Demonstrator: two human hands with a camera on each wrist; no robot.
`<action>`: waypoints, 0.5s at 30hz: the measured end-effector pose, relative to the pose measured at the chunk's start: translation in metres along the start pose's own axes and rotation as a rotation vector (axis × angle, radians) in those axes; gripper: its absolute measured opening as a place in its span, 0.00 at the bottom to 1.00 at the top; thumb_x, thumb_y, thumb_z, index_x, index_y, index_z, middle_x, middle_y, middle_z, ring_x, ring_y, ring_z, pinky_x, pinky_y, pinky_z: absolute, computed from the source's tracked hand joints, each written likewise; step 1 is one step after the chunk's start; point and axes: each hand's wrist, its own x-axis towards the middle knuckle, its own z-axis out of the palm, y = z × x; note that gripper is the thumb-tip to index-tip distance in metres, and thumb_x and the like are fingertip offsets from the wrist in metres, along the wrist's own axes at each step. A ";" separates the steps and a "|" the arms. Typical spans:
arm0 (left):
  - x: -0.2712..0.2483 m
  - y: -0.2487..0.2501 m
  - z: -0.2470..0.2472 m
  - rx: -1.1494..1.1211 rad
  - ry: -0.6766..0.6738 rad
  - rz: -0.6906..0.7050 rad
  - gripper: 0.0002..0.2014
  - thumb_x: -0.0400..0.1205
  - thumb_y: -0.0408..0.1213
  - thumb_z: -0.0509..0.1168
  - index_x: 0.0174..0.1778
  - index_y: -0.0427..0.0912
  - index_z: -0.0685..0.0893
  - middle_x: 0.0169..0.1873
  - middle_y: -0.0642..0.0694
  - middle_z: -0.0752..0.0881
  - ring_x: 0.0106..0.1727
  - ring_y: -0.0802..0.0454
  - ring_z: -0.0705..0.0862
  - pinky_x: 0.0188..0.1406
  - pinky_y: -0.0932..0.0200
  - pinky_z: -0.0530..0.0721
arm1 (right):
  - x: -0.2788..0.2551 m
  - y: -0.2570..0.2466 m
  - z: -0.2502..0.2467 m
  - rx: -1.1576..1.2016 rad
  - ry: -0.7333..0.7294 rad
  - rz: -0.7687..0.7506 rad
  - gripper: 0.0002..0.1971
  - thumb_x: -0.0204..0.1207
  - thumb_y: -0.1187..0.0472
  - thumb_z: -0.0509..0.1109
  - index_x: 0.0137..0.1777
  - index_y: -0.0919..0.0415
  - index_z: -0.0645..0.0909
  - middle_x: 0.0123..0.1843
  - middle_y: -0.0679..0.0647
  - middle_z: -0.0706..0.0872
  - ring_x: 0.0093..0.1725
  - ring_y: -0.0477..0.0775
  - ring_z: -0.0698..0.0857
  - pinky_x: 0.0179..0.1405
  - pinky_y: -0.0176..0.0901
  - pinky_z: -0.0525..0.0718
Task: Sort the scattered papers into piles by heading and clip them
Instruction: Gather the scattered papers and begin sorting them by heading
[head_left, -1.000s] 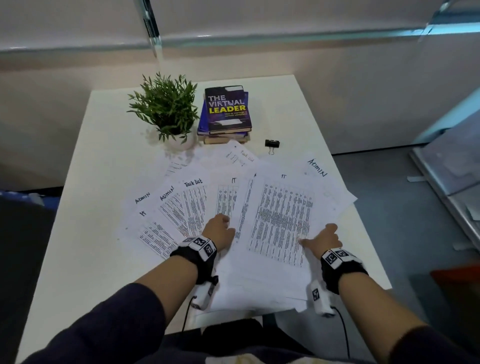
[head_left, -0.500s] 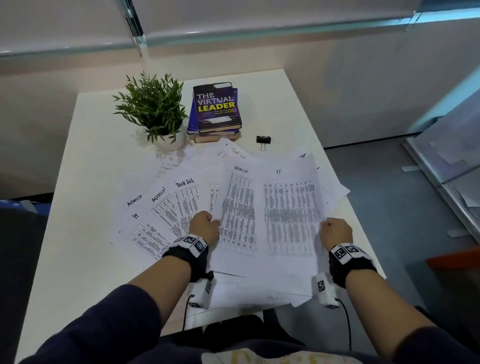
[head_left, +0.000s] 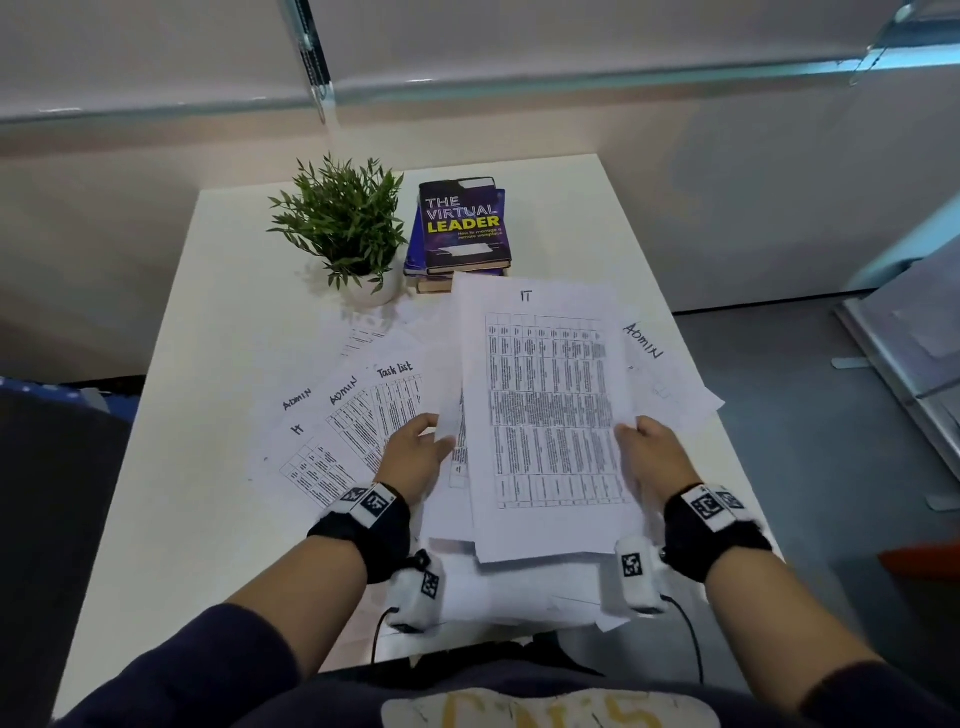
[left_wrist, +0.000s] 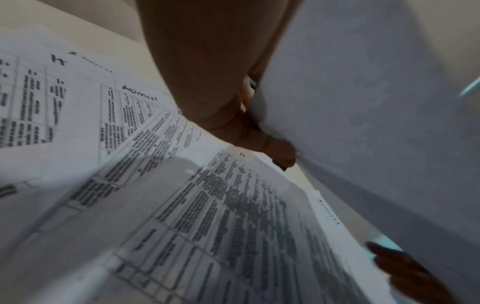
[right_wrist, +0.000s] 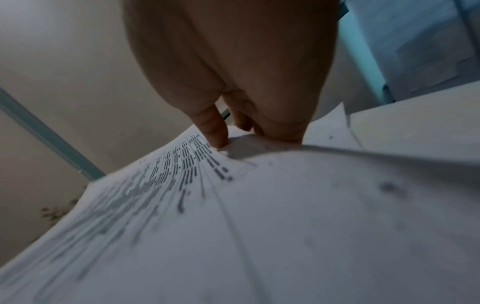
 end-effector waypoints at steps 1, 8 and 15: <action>-0.005 0.006 0.003 -0.036 -0.020 -0.004 0.07 0.83 0.24 0.64 0.54 0.36 0.84 0.43 0.39 0.92 0.22 0.56 0.82 0.26 0.67 0.79 | 0.000 0.000 0.010 0.002 -0.003 0.019 0.09 0.81 0.53 0.61 0.45 0.57 0.77 0.32 0.54 0.72 0.31 0.53 0.71 0.36 0.43 0.70; -0.010 0.012 -0.017 -0.139 0.011 -0.091 0.10 0.85 0.32 0.57 0.49 0.38 0.84 0.24 0.51 0.85 0.22 0.55 0.77 0.21 0.65 0.71 | -0.010 -0.014 0.043 0.107 -0.088 -0.029 0.20 0.78 0.73 0.69 0.64 0.60 0.66 0.51 0.56 0.85 0.48 0.50 0.86 0.45 0.38 0.81; -0.013 -0.001 -0.055 0.253 0.150 0.008 0.17 0.85 0.43 0.66 0.68 0.40 0.82 0.55 0.39 0.90 0.52 0.43 0.87 0.49 0.56 0.81 | -0.021 -0.012 0.087 -0.061 -0.273 -0.085 0.15 0.80 0.68 0.69 0.63 0.56 0.72 0.55 0.51 0.86 0.49 0.45 0.86 0.39 0.32 0.79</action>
